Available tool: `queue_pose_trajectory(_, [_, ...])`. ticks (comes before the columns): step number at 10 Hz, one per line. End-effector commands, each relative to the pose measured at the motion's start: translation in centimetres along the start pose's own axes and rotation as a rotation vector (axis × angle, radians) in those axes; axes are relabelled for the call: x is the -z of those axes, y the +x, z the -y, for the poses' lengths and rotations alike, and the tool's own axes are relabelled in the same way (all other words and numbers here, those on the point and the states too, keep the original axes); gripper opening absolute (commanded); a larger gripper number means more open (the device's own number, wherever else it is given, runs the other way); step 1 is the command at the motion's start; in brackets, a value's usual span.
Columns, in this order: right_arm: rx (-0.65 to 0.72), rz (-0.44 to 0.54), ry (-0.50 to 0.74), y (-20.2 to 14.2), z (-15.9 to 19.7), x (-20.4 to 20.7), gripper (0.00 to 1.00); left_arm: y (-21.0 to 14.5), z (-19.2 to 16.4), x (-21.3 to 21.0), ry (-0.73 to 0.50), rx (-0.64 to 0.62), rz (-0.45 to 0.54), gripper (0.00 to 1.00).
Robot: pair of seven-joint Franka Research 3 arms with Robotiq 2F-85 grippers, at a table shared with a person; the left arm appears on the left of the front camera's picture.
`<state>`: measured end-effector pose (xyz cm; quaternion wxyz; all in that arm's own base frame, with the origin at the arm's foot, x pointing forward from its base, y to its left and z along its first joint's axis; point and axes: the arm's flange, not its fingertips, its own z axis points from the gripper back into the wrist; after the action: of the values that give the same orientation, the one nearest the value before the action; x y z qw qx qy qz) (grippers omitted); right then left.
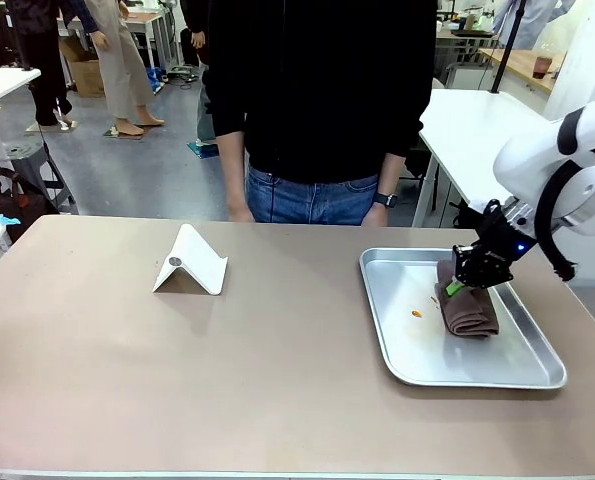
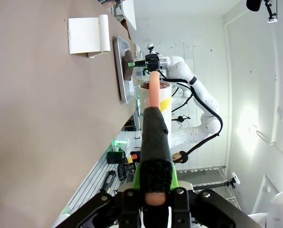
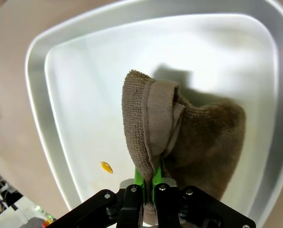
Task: Clean the surface of the table.
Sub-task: Clean the area not pointed to by the person.
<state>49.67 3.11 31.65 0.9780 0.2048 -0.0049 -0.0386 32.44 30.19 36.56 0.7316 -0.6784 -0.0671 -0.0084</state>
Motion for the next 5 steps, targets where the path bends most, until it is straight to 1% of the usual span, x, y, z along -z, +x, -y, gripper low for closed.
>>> queue_pose_trajectory(1, [-0.051,0.002,0.057,0.4,-0.6,1.4,0.07,-0.2,0.5,-0.1,-0.008,-0.007,0.000,0.22])
queue_pose_trajectory(5, [-0.114,-0.053,0.066,-0.1,-2.9,3.6,0.07,-0.2,0.5,-0.1,-0.008,-0.007,0.000,0.22])
